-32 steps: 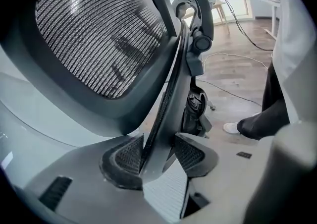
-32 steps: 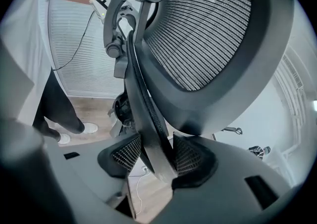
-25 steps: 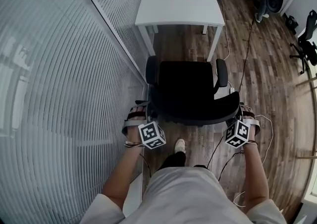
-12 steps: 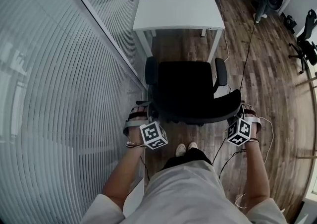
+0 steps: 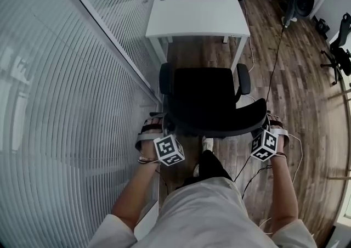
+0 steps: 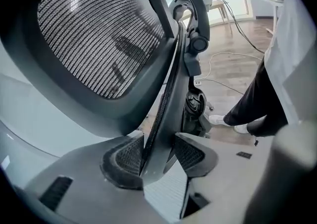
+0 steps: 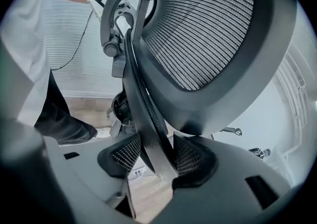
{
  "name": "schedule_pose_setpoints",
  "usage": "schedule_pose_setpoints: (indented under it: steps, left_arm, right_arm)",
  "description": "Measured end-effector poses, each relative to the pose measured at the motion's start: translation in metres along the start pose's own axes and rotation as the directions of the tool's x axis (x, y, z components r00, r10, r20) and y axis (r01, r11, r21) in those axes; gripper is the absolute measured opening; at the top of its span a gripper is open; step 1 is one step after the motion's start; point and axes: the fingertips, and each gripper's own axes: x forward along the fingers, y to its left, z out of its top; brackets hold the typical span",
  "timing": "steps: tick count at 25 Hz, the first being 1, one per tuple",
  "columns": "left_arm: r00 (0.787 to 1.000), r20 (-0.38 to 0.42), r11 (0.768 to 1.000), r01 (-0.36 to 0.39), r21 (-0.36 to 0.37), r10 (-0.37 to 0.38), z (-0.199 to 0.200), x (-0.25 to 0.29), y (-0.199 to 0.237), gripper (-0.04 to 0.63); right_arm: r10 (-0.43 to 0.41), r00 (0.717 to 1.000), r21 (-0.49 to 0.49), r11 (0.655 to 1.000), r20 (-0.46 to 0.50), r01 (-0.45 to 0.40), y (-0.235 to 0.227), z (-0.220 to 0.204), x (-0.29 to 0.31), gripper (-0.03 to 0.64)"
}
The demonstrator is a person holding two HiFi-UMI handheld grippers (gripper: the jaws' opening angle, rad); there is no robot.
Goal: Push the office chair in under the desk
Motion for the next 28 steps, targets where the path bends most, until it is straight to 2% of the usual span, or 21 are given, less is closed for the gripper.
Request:
schedule_pose_setpoints:
  steps: [28]
  left_arm:
    - [0.999,-0.032,1.0,-0.004,-0.028,0.003,0.018,0.082,0.094,0.207]
  right_arm:
    - [0.017,0.999,-0.026,1.0,0.036,-0.016,-0.104,0.013,0.081,0.219]
